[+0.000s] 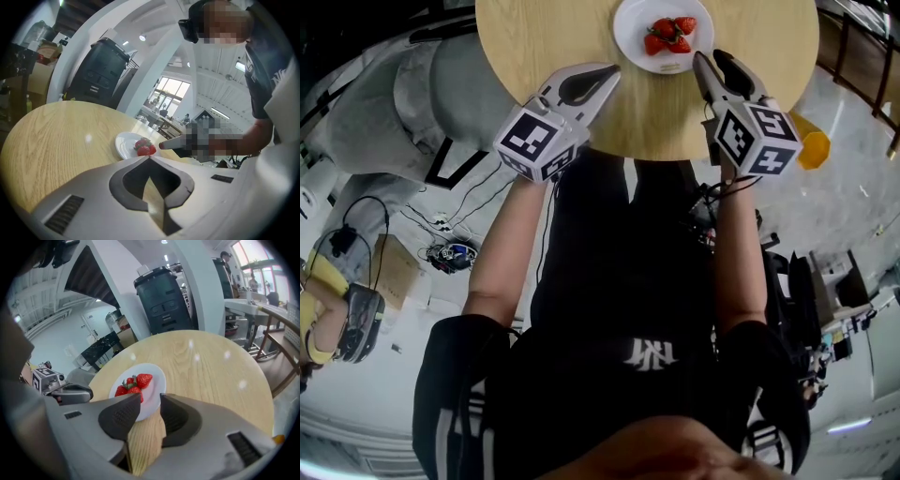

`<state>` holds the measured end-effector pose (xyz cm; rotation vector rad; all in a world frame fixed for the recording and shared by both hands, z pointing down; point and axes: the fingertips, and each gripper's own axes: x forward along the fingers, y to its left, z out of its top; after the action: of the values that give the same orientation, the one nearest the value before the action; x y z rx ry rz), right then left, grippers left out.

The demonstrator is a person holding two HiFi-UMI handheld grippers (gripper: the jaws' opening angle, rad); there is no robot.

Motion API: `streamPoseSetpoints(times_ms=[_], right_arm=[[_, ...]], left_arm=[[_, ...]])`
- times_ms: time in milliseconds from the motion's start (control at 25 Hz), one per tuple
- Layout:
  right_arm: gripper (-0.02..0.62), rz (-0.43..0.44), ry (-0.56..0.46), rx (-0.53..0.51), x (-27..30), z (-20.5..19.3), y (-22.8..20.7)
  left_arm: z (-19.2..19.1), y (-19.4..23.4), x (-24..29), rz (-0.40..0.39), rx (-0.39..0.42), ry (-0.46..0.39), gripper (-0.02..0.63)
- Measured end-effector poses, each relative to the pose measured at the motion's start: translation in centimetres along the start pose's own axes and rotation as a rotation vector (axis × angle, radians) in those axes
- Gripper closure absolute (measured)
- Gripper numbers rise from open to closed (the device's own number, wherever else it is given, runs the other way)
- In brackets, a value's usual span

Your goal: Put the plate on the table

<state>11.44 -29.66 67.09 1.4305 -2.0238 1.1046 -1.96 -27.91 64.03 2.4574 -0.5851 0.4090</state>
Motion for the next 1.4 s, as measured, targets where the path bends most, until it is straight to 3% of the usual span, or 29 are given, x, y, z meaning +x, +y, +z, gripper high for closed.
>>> streamPoseSetpoints(times_ms=[160, 440, 680, 800, 1000, 1080, 1240, 1400], right_arm=[[0.586, 0.060, -0.094, -0.062, -1.1, 2.7, 1.8], [0.592, 0.259, -0.273, -0.146, -7.2, 9.4, 8.3], [0.594, 0.457, -0.521, -0.156, -16.7, 15.3, 12.6], [0.592, 0.556, -0.587, -0.185, -21.1, 15.4, 14.4], [0.592, 0.676, -0.815, -0.130, -28.7, 15.5, 14.5], [0.592, 0.725, -0.812, -0.137, -30.4, 14.3, 14.3], [0.592, 0.815, -0.704, -0.198, -32.3, 10.0, 14.7], [0.592, 0.813, -0.629, -0.293, -34.3, 4.1, 15.2]], left_arm=[[2.3, -0.1, -0.4, -0.011, 0.040, -0.036, 0.594], [10.0, -3.0, -2.9, -0.050, 0.153, -0.132, 0.594], [15.8, -6.7, -6.2, -0.093, 0.250, -0.236, 0.594], [16.7, -9.1, -7.7, -0.113, 0.265, -0.267, 0.594], [16.7, -12.5, -10.6, -0.066, 0.267, -0.307, 0.594], [16.4, -13.9, -11.3, -0.050, 0.260, -0.319, 0.594], [15.5, -17.8, -12.1, -0.039, 0.231, -0.351, 0.594], [12.1, -22.5, -12.3, -0.040, 0.230, -0.341, 0.594]])
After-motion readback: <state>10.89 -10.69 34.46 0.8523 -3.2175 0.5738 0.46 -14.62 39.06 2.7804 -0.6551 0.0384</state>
